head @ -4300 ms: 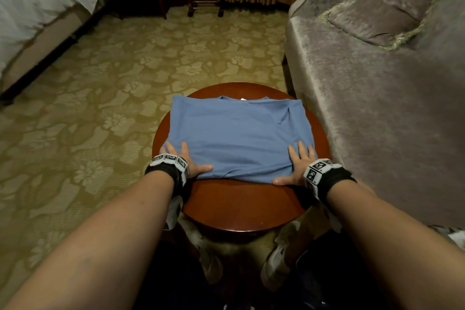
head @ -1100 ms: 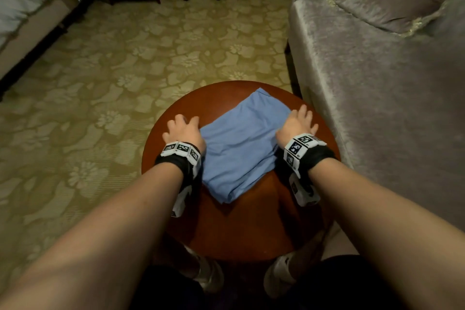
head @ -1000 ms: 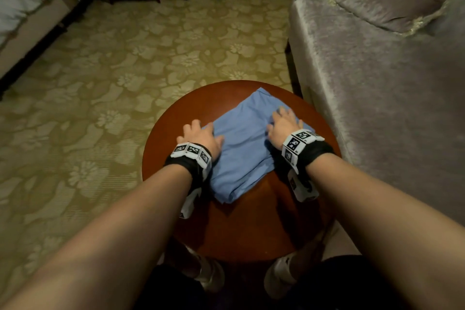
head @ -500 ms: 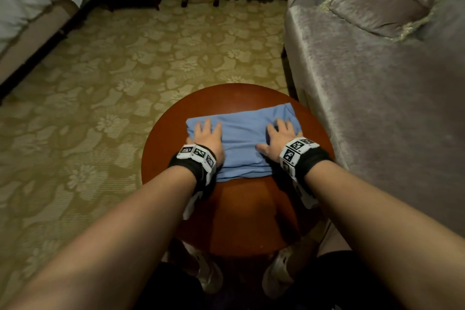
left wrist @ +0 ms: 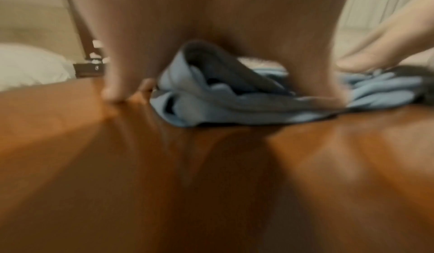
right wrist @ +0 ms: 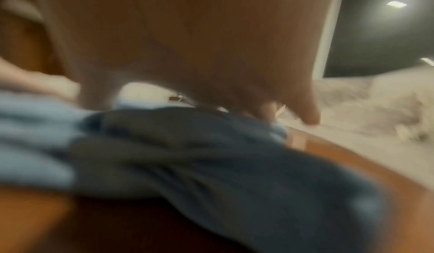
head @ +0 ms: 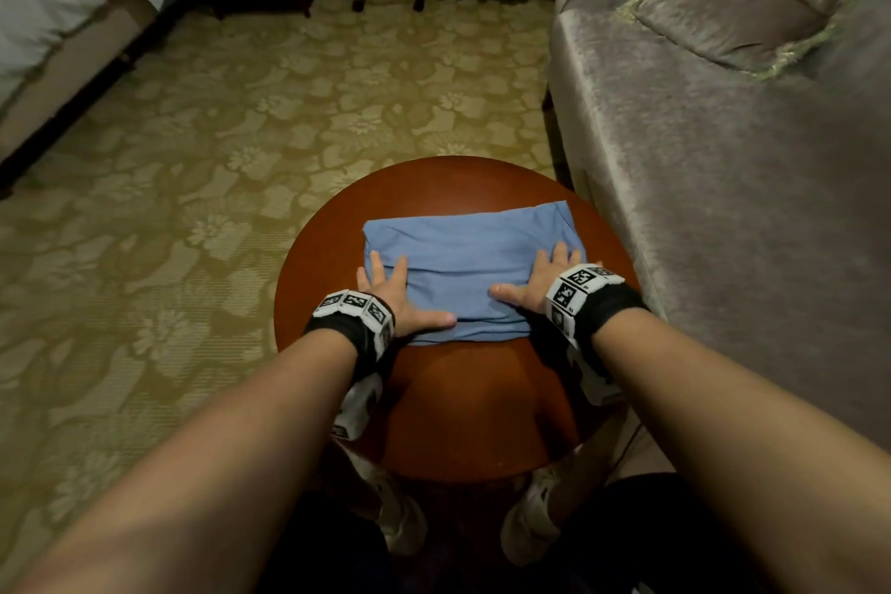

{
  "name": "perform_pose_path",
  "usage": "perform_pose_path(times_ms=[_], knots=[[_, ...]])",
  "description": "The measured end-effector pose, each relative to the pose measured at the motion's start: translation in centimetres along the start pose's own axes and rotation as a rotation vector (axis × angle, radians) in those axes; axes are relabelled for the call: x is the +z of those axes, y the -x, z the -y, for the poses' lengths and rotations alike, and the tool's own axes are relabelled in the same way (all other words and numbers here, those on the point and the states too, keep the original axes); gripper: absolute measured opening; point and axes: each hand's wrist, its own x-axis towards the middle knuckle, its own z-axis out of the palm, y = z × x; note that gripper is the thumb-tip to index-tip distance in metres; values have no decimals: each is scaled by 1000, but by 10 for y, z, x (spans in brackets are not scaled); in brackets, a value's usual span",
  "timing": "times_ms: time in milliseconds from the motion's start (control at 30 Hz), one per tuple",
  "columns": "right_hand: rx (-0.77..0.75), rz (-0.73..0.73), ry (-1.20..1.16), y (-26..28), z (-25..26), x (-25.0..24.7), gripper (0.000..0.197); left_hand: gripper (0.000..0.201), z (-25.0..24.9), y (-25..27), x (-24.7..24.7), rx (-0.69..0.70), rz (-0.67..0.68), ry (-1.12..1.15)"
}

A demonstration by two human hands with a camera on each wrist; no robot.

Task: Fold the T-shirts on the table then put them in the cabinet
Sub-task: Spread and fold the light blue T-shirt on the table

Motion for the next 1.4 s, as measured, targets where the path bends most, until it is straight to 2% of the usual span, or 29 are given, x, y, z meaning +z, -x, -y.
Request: perform_pose_path(times_ms=[67,133,200,267,333,400,500,567,633,700,767,867,933,1000,1100,1133,1200,1267,1300,1400], knots=[[-18,-28,1,1,0,0,120,121,-2,1,-5,-21,-149,263],[-18,13,4,1,-3,9,123,112,-5,-2,-10,-121,-298,455],[-17,27,-11,0,-6,17,123,105,-6,-7,-14,-254,-327,613],[-21,29,-7,2,-7,20,122,90,-4,-10,-16,-332,-259,737],[-21,36,6,4,-6,18,122,68,-2,-12,-16,-340,-206,750],[-33,43,19,5,-3,18,121,61,0,-13,-17,-321,-184,711],[-47,54,27,6,5,17,116,50,4,-10,-25,-252,-232,608],[-68,-11,-8,10,12,10,100,44,9,-5,-36,-201,-290,552],[-125,-241,-93,14,17,4,62,41,11,-1,-48,-146,-362,517],[-164,-378,-300,17,19,0,31,42,6,6,-62,-77,-409,511],[-141,-305,-581,11,17,6,23,44,-6,13,-72,-20,-409,513],[-72,-79,-1014,2,9,12,38,39,-37,23,-79,81,-404,474],[1,21,-1330,2,6,11,45,39,-63,29,-76,157,-413,461],[18,95,-1487,3,0,8,57,42,-90,34,-65,224,-393,417],[-15,172,-1582,-2,-13,5,81,49,-125,34,-43,283,-225,369],[-25,157,-1541,-5,-17,3,86,48,-131,30,-38,254,-170,387],[-33,103,-1433,-6,-23,-2,87,44,-128,21,-33,160,-168,350],[-56,181,-1434,-7,-22,-3,100,50,-114,10,-27,13,-212,265],[-69,187,-1375,-8,-23,-3,96,59,-107,7,-24,-54,-205,251],[-59,104,-1042,-6,-25,-3,57,78,-95,1,-11,-159,-133,352]])
